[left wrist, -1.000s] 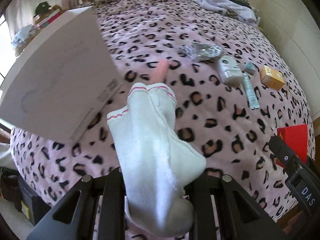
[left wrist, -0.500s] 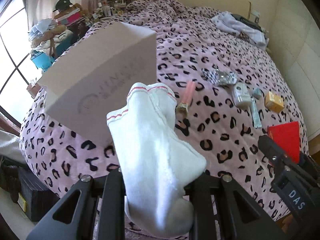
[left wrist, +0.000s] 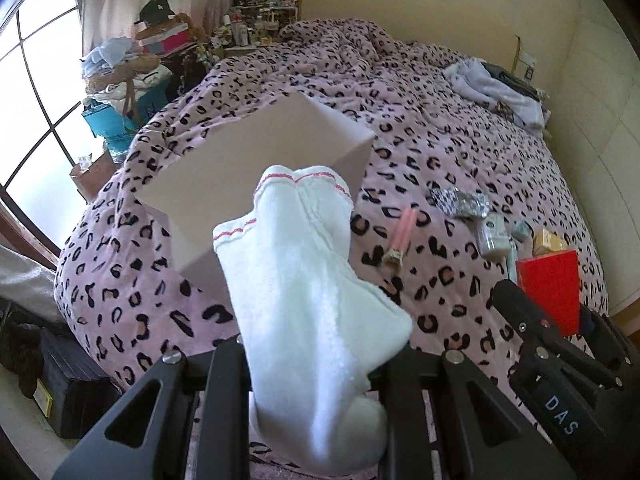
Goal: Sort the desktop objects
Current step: 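Lift and carry the glove and red case with both tools toward the box, then lower the red case into the box with the right tool while the left tool drops the glove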
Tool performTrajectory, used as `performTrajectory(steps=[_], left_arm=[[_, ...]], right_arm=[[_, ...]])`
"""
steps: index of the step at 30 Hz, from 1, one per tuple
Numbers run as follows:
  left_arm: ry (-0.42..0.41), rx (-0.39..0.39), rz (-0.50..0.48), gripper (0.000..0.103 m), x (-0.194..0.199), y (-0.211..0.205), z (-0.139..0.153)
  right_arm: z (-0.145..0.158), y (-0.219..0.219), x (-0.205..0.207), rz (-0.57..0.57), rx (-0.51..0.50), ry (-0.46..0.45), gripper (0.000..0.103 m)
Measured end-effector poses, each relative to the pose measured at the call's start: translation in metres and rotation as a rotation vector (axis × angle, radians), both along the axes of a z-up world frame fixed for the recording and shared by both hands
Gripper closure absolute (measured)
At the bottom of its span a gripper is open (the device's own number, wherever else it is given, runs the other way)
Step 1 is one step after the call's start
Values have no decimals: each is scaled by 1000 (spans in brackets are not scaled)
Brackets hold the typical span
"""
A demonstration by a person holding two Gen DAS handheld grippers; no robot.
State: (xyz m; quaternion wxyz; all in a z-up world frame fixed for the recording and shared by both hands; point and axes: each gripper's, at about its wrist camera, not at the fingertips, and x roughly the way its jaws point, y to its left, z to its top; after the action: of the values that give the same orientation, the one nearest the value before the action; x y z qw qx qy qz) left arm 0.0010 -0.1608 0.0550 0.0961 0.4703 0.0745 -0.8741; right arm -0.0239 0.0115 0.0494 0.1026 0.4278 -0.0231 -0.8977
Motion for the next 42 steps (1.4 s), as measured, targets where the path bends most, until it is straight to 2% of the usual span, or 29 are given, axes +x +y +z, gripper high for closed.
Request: performTrajectory(steps=[8, 19, 26, 32, 42], left_arm=[[7, 2, 41, 81, -3, -25, 12], [-12, 12, 75, 81, -11, -52, 13], [-6, 14, 99, 80, -28, -76, 22], [-27, 44, 112, 80, -45, -93, 19], [-51, 84, 130, 80, -64, -114, 5]], right_arm=[[14, -33, -14, 53, -1, 13, 38], [23, -73, -38, 131, -7, 0, 38], [36, -102, -69, 181, -7, 9, 38], [42, -126, -101, 226, -38, -20, 38], [30, -165, -136, 289, -58, -84, 38]])
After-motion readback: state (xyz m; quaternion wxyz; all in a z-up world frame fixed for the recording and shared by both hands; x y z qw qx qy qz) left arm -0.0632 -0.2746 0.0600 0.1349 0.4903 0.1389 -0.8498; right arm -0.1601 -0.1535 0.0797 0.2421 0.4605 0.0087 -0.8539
